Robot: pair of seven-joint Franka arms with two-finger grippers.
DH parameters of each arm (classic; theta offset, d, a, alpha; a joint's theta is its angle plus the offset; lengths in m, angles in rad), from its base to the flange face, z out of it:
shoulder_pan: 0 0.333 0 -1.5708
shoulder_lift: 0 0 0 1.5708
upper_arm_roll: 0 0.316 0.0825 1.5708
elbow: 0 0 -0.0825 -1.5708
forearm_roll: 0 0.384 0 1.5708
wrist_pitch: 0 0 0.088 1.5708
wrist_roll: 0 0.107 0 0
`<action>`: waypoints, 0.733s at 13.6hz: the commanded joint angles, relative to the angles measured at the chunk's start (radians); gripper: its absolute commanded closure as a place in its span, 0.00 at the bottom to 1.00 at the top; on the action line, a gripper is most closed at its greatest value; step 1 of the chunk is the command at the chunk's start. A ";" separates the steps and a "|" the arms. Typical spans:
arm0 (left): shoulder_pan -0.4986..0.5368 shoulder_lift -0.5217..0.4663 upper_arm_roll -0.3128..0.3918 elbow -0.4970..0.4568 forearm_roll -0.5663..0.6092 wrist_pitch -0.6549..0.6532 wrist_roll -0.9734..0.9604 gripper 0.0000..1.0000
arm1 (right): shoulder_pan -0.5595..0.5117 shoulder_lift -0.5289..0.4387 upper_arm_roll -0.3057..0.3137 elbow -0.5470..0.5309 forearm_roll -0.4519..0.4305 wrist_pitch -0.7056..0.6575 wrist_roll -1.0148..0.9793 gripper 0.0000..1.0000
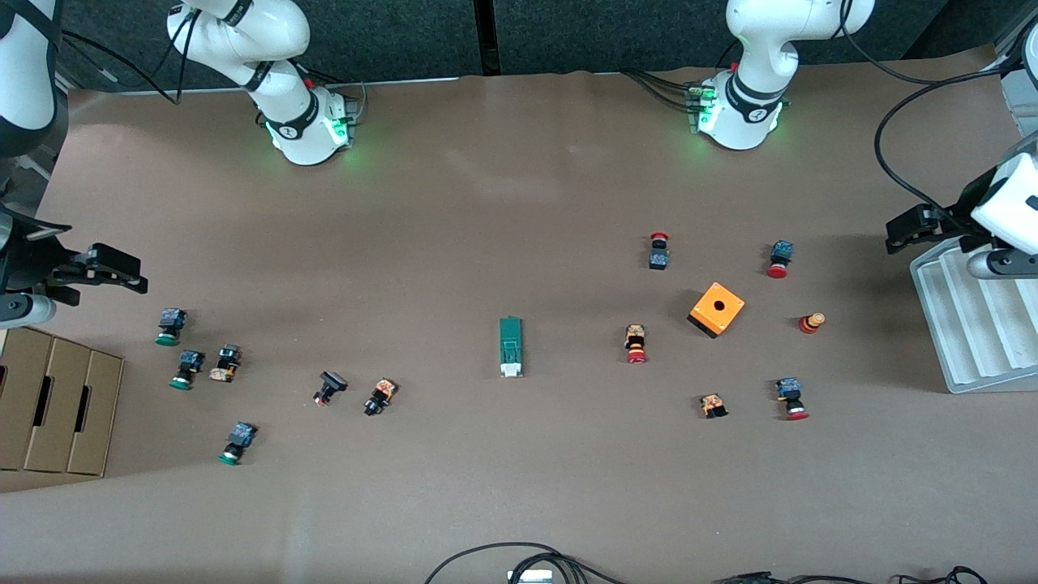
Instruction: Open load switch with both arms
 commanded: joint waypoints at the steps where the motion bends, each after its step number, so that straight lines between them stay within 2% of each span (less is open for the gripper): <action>1: 0.000 0.012 0.003 0.033 -0.004 -0.028 0.014 0.00 | -0.019 0.006 -0.001 0.013 0.023 -0.014 -0.052 0.00; 4: 0.000 0.014 0.001 0.033 -0.004 -0.028 0.014 0.00 | -0.034 0.016 0.000 0.014 0.028 -0.015 -0.057 0.00; 7: 0.000 0.012 0.001 0.033 -0.004 -0.028 0.014 0.00 | -0.026 0.013 0.003 0.013 0.016 -0.014 -0.196 0.00; 10: 0.000 0.014 0.001 0.033 -0.004 -0.028 0.014 0.00 | -0.022 0.018 0.005 0.009 0.022 -0.014 -0.190 0.00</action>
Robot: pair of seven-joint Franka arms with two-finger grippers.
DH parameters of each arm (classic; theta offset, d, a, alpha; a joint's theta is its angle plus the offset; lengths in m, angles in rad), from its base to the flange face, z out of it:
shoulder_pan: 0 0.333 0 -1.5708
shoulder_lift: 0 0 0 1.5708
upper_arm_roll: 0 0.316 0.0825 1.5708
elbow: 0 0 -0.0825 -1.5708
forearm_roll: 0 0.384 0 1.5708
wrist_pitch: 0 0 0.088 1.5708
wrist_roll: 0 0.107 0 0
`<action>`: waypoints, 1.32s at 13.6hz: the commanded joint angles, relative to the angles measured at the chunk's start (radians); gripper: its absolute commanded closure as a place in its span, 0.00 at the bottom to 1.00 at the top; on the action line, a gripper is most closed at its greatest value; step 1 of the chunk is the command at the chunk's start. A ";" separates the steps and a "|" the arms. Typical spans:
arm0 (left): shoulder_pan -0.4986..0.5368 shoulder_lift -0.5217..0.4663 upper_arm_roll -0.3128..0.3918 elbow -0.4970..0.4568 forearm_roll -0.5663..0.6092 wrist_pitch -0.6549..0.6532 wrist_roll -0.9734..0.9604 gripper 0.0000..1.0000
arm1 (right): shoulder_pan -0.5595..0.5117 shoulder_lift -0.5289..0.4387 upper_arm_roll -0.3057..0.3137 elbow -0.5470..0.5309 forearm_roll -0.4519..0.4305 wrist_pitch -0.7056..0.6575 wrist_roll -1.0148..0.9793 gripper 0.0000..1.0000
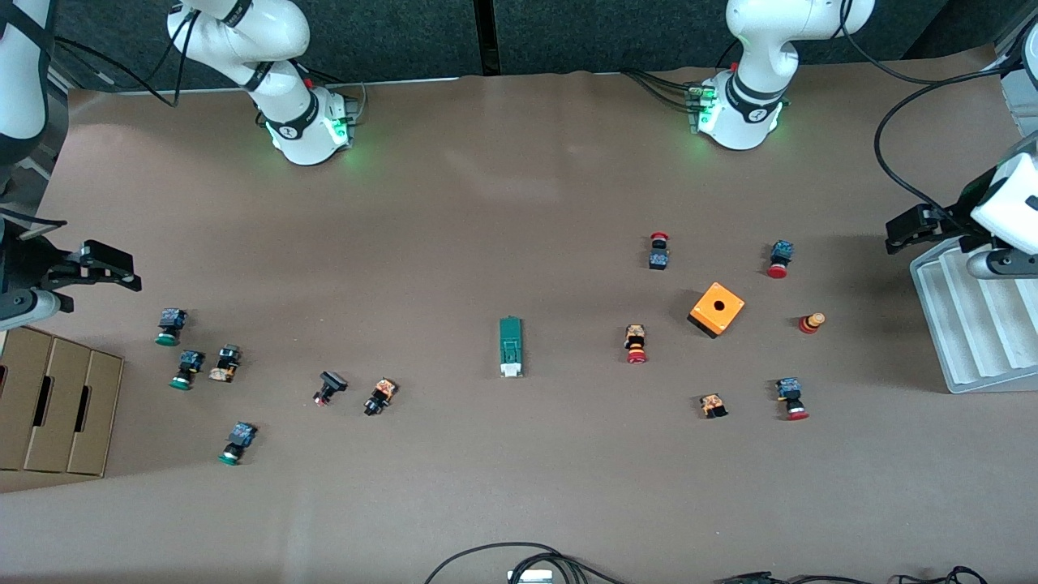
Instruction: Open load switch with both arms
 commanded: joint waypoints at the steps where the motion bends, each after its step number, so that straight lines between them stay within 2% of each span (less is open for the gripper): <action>1: 0.000 0.014 0.001 0.032 -0.004 -0.028 0.014 0.00 | -0.001 0.009 0.000 0.003 0.028 -0.018 -0.016 0.00; 3: 0.000 0.012 0.001 0.032 -0.004 -0.028 0.016 0.00 | 0.002 0.017 0.002 0.003 0.029 -0.020 -0.007 0.00; 7: 0.000 0.014 0.001 0.032 -0.004 -0.028 0.016 0.00 | 0.004 0.018 0.007 0.003 0.069 -0.034 0.172 0.00; 18: 0.000 0.012 0.001 0.032 -0.004 -0.028 0.016 0.00 | 0.052 0.014 0.007 0.009 0.060 -0.038 0.209 0.00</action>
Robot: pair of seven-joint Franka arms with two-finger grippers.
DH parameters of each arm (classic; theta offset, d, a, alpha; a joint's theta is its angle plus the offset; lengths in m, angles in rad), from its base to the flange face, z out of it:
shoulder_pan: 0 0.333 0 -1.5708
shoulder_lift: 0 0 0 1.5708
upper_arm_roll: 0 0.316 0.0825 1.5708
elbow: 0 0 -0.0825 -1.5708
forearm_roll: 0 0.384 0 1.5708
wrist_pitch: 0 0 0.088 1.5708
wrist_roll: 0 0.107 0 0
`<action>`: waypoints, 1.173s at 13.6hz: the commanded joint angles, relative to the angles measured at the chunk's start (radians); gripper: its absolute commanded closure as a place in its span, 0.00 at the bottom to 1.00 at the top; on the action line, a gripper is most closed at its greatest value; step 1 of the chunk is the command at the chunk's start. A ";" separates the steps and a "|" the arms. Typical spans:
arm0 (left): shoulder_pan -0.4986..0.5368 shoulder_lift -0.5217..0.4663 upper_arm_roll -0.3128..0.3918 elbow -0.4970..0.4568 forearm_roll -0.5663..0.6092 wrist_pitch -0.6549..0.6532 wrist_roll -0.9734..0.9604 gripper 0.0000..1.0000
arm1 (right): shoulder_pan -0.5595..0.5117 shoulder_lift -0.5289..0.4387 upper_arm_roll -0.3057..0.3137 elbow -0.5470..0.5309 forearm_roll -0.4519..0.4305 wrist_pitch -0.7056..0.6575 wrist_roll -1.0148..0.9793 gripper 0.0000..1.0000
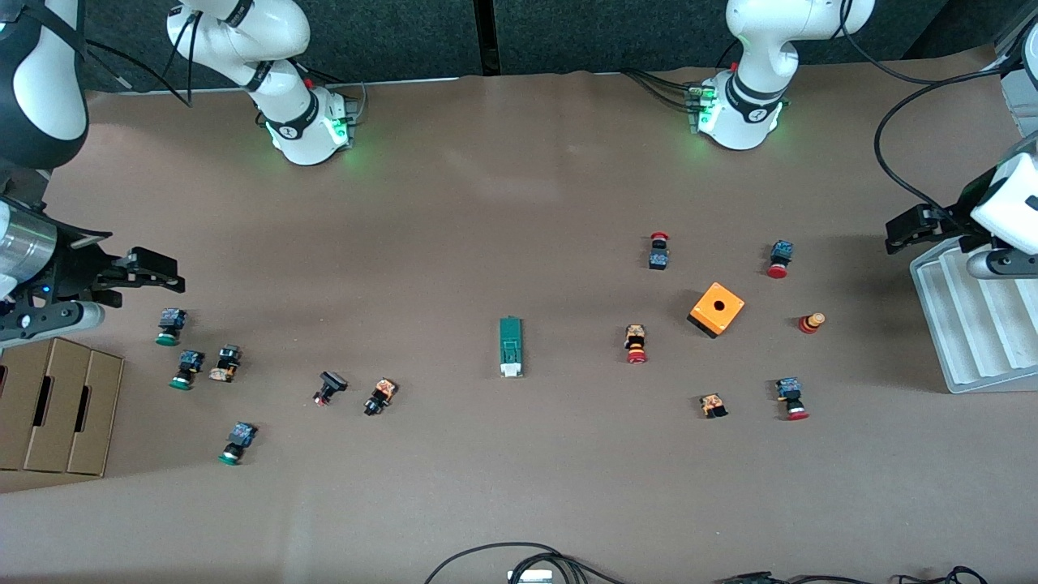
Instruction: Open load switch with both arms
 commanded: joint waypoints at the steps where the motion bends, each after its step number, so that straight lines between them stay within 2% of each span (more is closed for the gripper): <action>1: 0.000 0.013 0.001 0.032 -0.004 -0.028 0.015 0.00 | -0.011 0.000 -0.007 0.018 0.011 -0.018 0.010 0.00; 16: -0.001 0.012 0.001 0.032 -0.004 -0.028 0.013 0.00 | -0.001 0.001 -0.006 0.019 0.011 -0.024 -0.004 0.00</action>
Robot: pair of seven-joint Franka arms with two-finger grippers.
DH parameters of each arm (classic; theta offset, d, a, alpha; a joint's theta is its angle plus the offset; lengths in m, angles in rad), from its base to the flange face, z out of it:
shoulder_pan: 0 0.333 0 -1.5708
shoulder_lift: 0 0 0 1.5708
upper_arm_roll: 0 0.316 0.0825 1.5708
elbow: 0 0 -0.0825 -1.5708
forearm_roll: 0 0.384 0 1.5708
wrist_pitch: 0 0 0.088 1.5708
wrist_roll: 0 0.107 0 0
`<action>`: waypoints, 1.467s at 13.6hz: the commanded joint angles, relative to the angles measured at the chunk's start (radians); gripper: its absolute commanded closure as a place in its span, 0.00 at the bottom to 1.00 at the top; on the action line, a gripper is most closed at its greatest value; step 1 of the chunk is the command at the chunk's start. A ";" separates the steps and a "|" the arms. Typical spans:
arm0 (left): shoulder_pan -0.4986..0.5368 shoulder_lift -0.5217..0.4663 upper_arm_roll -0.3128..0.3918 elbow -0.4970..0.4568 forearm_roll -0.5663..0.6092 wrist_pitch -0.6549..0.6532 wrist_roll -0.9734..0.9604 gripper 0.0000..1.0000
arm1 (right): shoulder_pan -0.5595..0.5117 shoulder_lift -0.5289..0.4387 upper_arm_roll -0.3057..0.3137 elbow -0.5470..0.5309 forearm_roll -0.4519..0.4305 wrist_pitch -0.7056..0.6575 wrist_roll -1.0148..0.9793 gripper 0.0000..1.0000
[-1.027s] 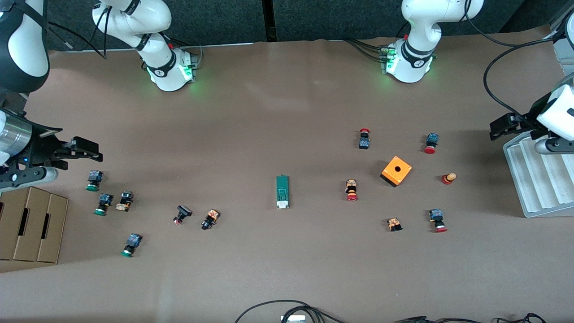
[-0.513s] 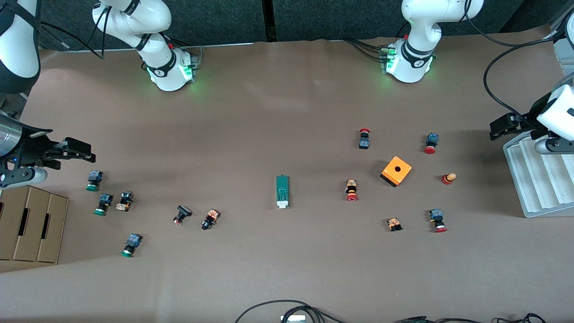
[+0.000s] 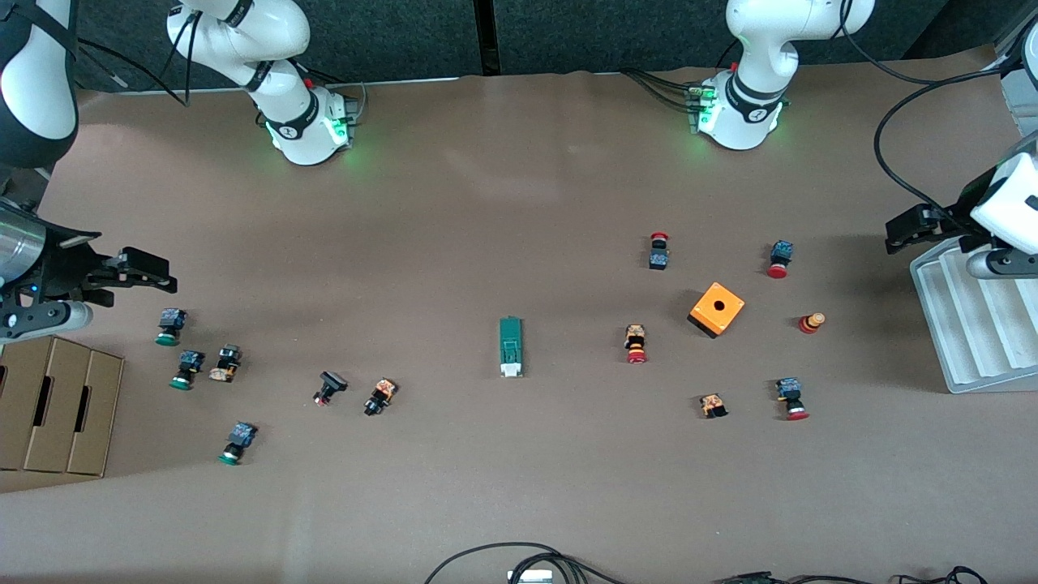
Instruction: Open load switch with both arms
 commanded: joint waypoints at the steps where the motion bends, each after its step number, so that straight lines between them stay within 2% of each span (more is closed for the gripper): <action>1: 0.001 0.010 0.002 0.030 -0.006 -0.028 0.013 0.00 | 0.006 0.004 0.002 0.016 0.010 -0.019 0.000 0.00; 7: 0.001 0.007 0.002 0.028 -0.009 -0.035 0.013 0.00 | 0.043 0.016 0.004 0.013 0.012 0.017 0.000 0.00; 11: 0.002 0.010 0.002 0.031 -0.010 -0.054 0.011 0.00 | 0.140 0.019 0.002 0.015 -0.001 0.023 0.009 0.00; 15: 0.002 0.004 0.003 0.025 -0.009 -0.069 0.011 0.00 | 0.141 0.050 0.005 0.016 0.013 0.030 0.020 0.00; 20: 0.001 0.016 0.002 0.047 -0.009 -0.070 0.010 0.00 | 0.155 0.108 0.007 0.016 0.120 0.124 0.015 0.00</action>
